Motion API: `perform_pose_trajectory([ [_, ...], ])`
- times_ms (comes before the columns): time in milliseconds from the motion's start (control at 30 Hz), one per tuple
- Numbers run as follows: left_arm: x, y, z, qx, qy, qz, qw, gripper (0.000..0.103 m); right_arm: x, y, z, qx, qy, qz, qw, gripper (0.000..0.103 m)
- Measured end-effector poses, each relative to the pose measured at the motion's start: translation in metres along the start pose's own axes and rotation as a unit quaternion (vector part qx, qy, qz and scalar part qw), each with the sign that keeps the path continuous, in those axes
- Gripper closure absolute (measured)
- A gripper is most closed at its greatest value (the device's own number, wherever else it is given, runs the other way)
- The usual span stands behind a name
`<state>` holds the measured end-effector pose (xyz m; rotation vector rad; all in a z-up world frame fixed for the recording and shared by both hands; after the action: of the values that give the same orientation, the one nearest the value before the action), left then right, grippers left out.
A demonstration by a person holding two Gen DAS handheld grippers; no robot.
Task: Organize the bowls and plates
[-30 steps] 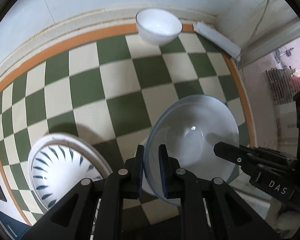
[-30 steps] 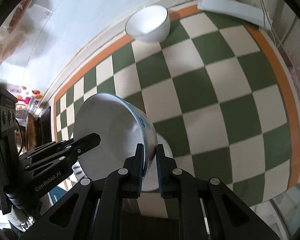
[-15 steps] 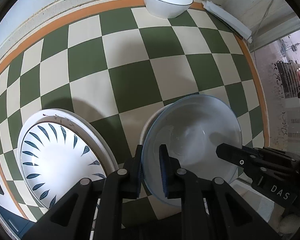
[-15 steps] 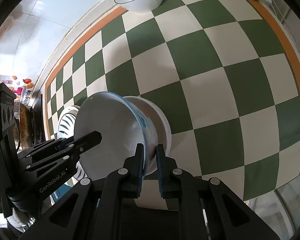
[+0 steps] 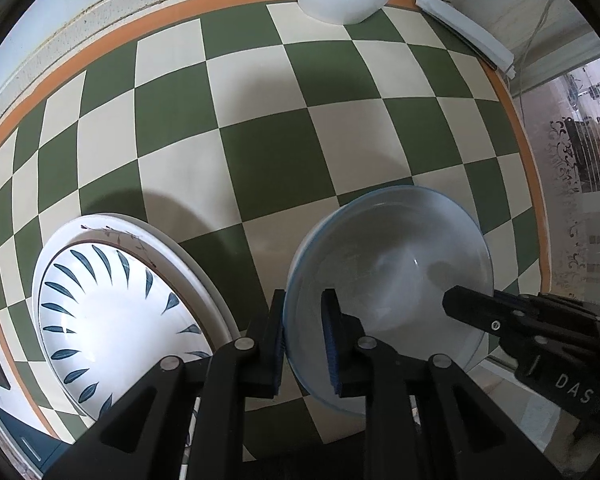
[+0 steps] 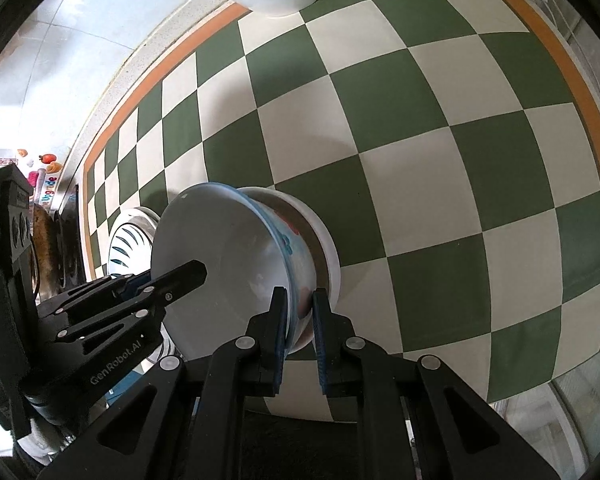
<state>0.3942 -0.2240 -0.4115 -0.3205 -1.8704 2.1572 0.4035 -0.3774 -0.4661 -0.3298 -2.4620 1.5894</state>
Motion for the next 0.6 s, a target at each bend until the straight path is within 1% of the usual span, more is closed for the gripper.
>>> perform_pose_trajectory([
  [200, 0.001, 0.007, 0.001, -0.005, -0.002, -0.01, 0.9999, 0.088, -0.002, 0.001, 0.003, 0.005, 0.005, -0.006, 1.0, 0.087],
  [300, 0.0, 0.007, 0.002, -0.005, -0.001, -0.016, 0.9999, 0.087, -0.003, 0.0, 0.003, -0.002, 0.01, -0.01, 1.0, 0.086],
  [367, -0.001, 0.002, 0.002, 0.001, -0.005, -0.015, 0.9999, 0.087, -0.004, -0.001, 0.004, -0.005, 0.009, -0.013, 1.0, 0.086],
  [433, -0.004, -0.011, 0.001, 0.006, -0.008, -0.003, 0.9999, 0.087, -0.008, -0.007, 0.003, -0.015, 0.01, -0.011, 1.0, 0.086],
  [500, -0.013, -0.03, -0.001, 0.014, -0.012, 0.02, 0.9996, 0.087, -0.014, -0.017, 0.003, -0.023, 0.011, -0.001, 1.0, 0.086],
  [533, -0.021, -0.041, -0.001, 0.016, -0.015, 0.034, 0.9992, 0.087, -0.018, -0.023, 0.003, -0.031, 0.012, 0.006, 0.999, 0.084],
  [567, -0.029, -0.049, -0.002, 0.018, -0.016, 0.041, 0.9989, 0.086, -0.026, -0.031, 0.003, -0.043, 0.015, 0.014, 0.999, 0.08],
  [600, -0.039, -0.057, -0.004, 0.02, -0.021, 0.051, 0.9983, 0.08, -0.034, -0.038, 0.004, -0.049, 0.018, 0.022, 0.998, 0.073],
])
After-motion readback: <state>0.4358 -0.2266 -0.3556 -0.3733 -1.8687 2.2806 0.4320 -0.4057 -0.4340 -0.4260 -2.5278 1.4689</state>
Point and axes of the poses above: each gripper's, at about its wrist camera, not at the fingertips, and y roughly the way its jaws point, z to its right, x to its underside, the point moved 6 cm from there along y, roughly the way its jaws point, and after that the axes turned 1 degree about -x, right-handed, at the moved point
